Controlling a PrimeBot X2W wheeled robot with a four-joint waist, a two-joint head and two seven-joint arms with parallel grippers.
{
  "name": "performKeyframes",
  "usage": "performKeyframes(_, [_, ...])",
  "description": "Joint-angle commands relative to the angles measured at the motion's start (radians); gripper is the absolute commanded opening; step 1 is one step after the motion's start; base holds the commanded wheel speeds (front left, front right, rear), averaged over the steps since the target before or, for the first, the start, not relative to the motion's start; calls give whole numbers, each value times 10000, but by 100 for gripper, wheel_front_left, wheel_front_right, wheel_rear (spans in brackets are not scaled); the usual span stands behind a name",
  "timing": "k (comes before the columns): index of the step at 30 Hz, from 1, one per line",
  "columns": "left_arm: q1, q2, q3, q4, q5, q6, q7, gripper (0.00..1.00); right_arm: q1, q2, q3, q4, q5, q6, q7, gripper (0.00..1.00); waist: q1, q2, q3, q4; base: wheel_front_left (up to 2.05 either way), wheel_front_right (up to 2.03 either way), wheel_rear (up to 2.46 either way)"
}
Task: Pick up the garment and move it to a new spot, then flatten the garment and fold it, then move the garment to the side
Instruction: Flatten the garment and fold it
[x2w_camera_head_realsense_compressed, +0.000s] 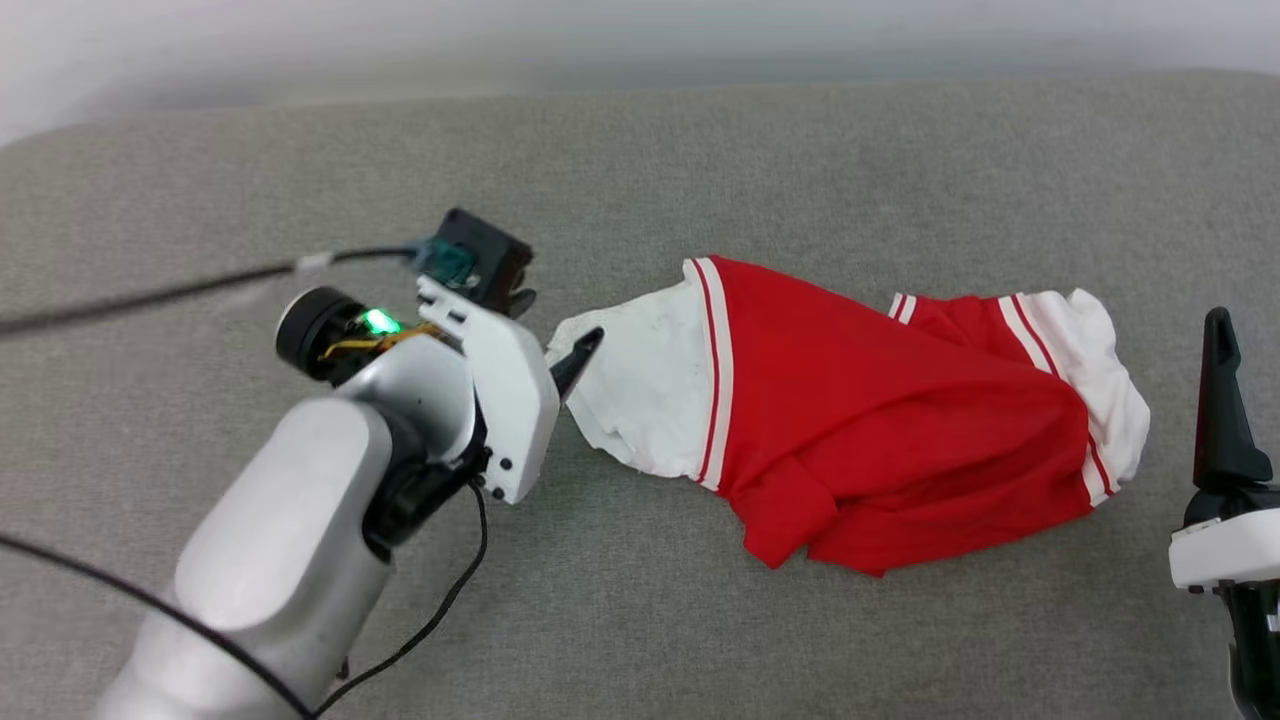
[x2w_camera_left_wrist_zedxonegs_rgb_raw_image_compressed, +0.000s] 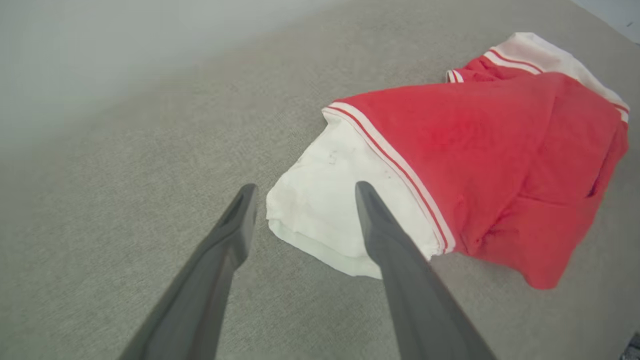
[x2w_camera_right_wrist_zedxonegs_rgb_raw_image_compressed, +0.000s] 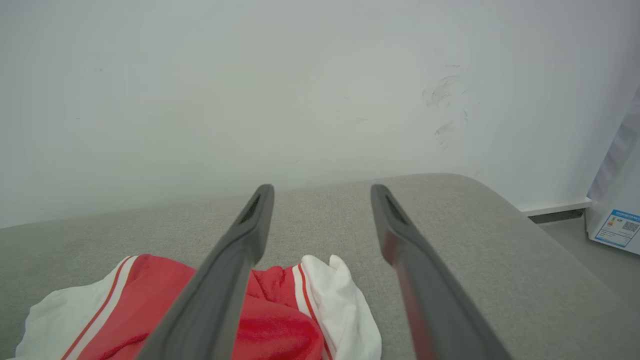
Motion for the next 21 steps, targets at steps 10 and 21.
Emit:
performKeyframes(10, [-2435, 665, -1361, 1905, -1512, -11, 3082, 100, -403, 168, 19, -54, -179, -3, -141, 100, 0, -1, 1020, -569, 0, 0, 0])
performKeyframes(21, [-3047, 588, -1587, 3823, -1559, 11, 3077, 100, -590, 193, 308, 148, -115, -3, -361, 100, 0, -1, 1590, -954, 0, 0, 0])
